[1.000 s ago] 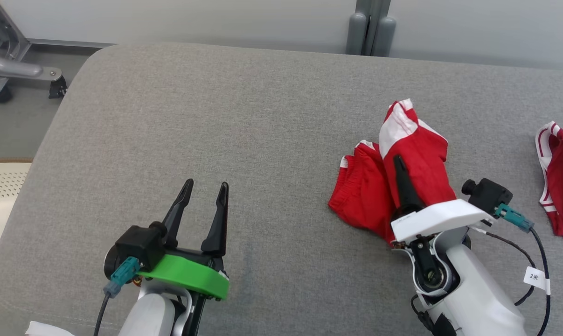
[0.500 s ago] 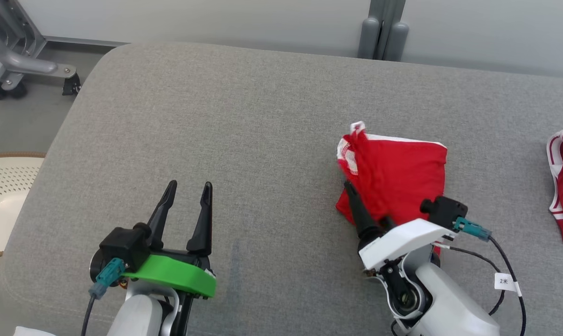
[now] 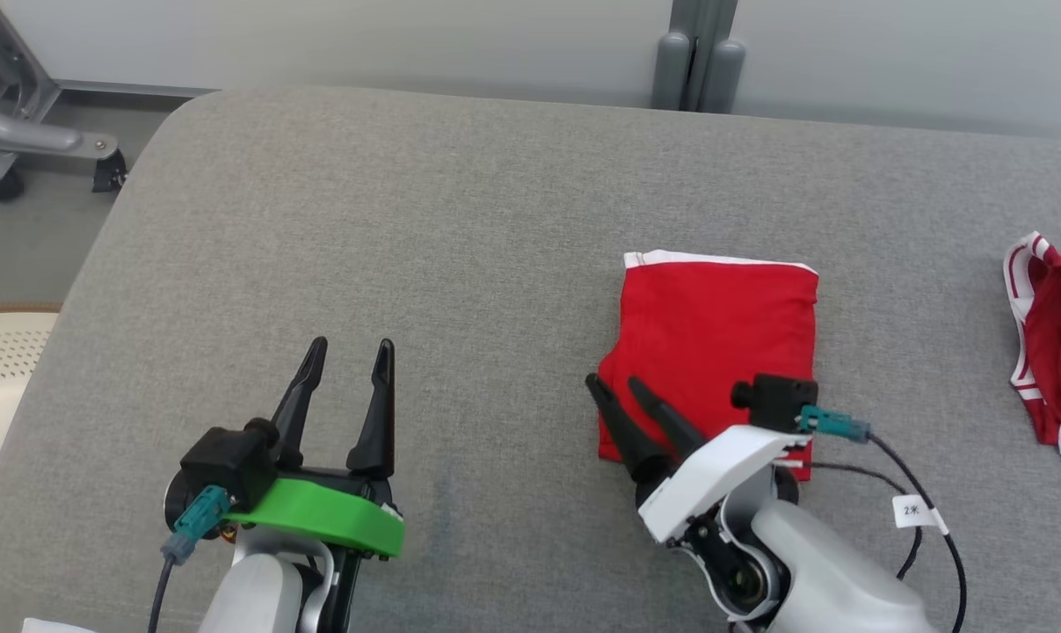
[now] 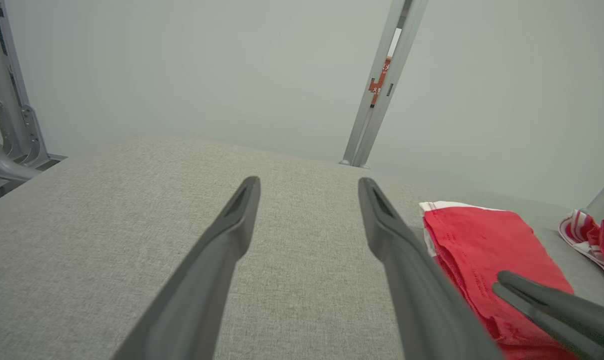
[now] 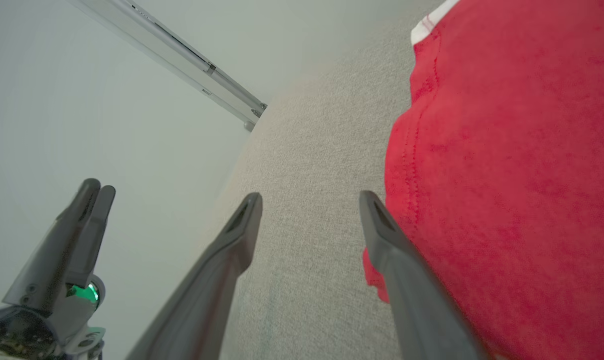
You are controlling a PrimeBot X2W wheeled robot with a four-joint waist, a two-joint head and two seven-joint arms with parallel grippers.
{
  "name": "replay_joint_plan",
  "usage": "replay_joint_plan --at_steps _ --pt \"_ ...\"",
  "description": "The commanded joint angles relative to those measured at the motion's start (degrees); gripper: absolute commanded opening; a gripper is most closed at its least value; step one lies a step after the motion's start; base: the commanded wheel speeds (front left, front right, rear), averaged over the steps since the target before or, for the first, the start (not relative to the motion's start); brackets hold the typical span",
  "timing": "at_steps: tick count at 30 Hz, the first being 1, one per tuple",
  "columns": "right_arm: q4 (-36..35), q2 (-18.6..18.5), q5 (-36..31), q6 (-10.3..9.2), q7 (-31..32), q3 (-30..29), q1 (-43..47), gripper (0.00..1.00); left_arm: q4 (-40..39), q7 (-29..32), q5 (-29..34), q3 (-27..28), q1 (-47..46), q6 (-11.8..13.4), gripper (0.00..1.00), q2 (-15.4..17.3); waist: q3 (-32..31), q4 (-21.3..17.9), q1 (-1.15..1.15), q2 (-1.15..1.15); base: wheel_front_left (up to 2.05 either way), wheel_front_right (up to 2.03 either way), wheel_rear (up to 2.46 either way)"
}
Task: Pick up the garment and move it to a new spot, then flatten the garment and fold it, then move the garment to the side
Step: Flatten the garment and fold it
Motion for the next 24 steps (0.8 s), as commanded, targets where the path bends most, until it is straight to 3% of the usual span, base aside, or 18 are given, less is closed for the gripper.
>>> replay_joint_plan --at_steps 1,6,11,16,24 --pt "-0.7 -1.8 -1.6 0.02 -1.3 -0.1 -1.3 1.00 -0.5 0.0 0.2 0.3 0.3 0.0 1.00 0.1 0.1 -1.2 0.00 0.00 0.00 0.00 0.00" --pt "-2.3 -6.0 -10.5 0.02 -3.3 -3.3 -1.6 1.00 -2.0 0.0 -0.6 0.5 0.2 0.0 1.00 -0.1 0.2 -4.3 0.00 0.00 0.00 0.00 0.00" --pt "-7.2 -7.6 -24.6 0.02 -3.3 -13.8 1.3 1.00 -3.9 0.0 0.2 1.1 0.2 0.0 1.00 -0.3 0.6 -7.3 0.00 0.00 0.00 0.00 0.00" --pt "-14.7 -5.5 -36.5 0.02 -3.3 -24.0 5.9 1.00 -4.8 0.0 1.2 2.0 0.9 0.0 1.00 -0.4 0.9 -9.8 0.00 0.00 0.00 0.00 0.00" --pt "-20.0 -2.3 -47.8 0.02 -3.3 -29.6 11.2 1.00 -5.0 0.0 3.1 2.8 2.3 0.0 1.00 -0.5 1.2 -12.2 0.00 0.00 0.00 0.00 0.00"
